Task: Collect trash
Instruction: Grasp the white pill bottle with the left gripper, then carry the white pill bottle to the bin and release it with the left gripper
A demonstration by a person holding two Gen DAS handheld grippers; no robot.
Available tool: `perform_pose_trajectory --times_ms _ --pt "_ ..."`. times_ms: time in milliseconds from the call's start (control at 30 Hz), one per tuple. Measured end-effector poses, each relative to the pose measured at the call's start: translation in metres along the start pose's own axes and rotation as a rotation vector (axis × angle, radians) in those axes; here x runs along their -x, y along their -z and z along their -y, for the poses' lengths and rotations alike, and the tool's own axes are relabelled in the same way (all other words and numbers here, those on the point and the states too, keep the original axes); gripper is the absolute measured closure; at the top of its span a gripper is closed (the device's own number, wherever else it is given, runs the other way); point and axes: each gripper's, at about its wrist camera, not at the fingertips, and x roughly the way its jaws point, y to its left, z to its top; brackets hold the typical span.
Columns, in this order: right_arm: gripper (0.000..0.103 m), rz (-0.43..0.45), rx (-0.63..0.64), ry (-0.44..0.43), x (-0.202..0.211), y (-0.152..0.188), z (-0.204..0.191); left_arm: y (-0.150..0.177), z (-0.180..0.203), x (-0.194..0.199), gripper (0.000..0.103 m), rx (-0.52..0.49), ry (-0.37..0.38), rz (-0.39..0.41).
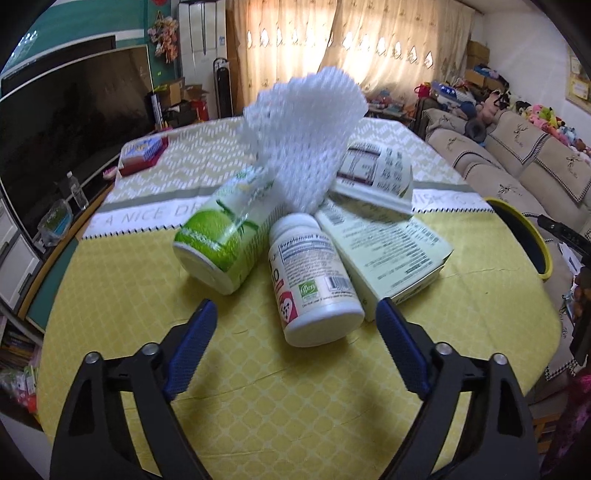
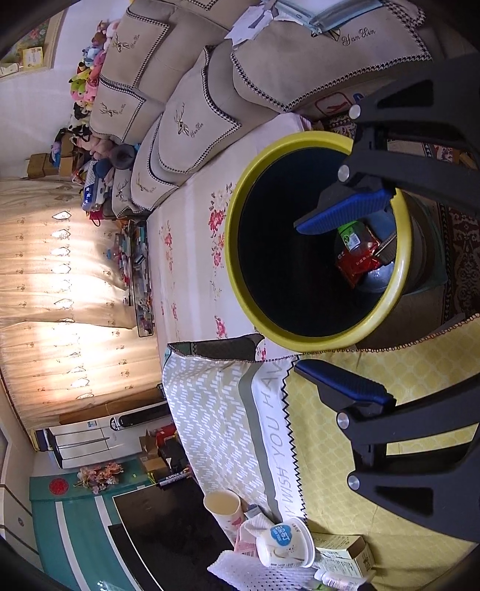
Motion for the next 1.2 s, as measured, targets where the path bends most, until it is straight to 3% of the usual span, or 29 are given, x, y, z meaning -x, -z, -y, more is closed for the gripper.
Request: perform_pose_trajectory --times_ms 367,600,1033,1200 --pt "0.036 -0.009 0.008 -0.027 -0.002 0.0 -0.007 -0.001 0.005 -0.024 0.033 0.013 0.004 -0.04" --pt "0.036 -0.012 0.01 -0.042 -0.002 0.001 -0.008 -0.003 0.002 -0.029 0.055 0.027 0.013 -0.031" --pt "0.036 -0.002 0.007 -0.069 0.007 0.003 -0.011 -0.004 -0.01 0.02 0.056 -0.004 -0.008 0.076" --pt "0.036 0.002 0.013 -0.077 0.009 0.002 -0.013 -0.01 -0.011 0.042 0.056 -0.002 0.019 0.127"
